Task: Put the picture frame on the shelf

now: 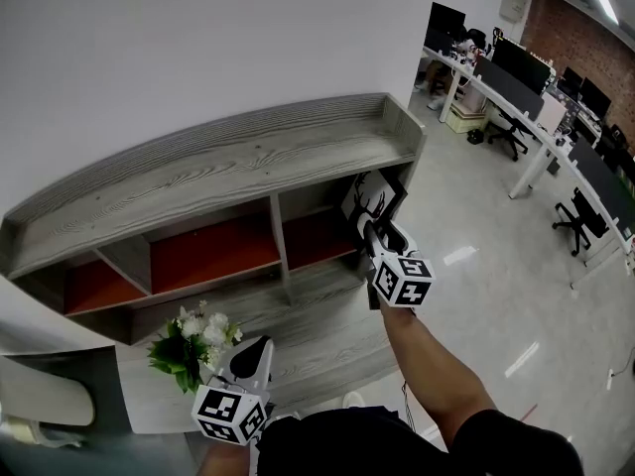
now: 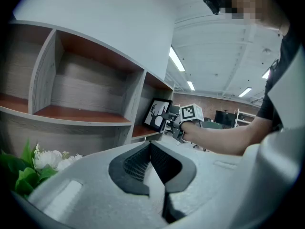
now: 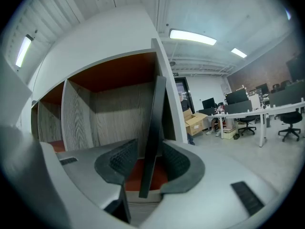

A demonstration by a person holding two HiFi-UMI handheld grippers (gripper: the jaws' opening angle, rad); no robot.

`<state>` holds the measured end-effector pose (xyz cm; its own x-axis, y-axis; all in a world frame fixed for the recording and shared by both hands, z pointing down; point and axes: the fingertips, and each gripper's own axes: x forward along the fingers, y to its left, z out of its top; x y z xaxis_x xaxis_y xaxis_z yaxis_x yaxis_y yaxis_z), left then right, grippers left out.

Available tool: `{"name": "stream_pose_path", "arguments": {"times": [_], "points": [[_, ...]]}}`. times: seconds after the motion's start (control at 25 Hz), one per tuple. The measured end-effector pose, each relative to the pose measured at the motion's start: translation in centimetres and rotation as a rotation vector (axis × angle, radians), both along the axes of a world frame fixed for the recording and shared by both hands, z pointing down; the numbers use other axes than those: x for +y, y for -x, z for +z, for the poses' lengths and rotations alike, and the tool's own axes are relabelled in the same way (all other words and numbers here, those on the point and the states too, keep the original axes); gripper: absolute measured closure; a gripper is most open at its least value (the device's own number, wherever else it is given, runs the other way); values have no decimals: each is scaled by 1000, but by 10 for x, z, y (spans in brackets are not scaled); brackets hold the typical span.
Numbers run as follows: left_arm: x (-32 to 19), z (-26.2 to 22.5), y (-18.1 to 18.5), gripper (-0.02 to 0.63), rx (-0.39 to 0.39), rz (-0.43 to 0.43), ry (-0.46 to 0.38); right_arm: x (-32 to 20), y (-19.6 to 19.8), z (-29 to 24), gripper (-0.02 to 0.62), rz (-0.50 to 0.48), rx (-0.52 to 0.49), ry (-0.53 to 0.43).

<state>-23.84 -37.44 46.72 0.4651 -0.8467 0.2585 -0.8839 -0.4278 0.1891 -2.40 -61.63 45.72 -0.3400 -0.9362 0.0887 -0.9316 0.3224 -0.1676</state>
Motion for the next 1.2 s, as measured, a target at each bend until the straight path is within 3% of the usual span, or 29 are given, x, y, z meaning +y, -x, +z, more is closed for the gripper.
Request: {"name": "stream_pose_path", "arguments": {"times": [0.2,0.48,0.64,0.76,1.0,1.2], "points": [[5,1,-3,597,-2,-7,2,1,-1,6,503,-22,11,14],[11,-1,-6,597,-5,-26,-2,-3,2,6,508,-47,1,26],[15,0,-8,597,-5,-43,-1,-3,2,6,495,-52,0,24],[17,-1,-10,597,-5,-55,-2,0,2,3,436,-71,-16,24],[16,-3,-18,597,-2,-89,-8,10,-4,2,434,-110,-35,25],[19,-2,-33,597,-2,-116,-7,35,-13,3,388,-165,11,17]]}}
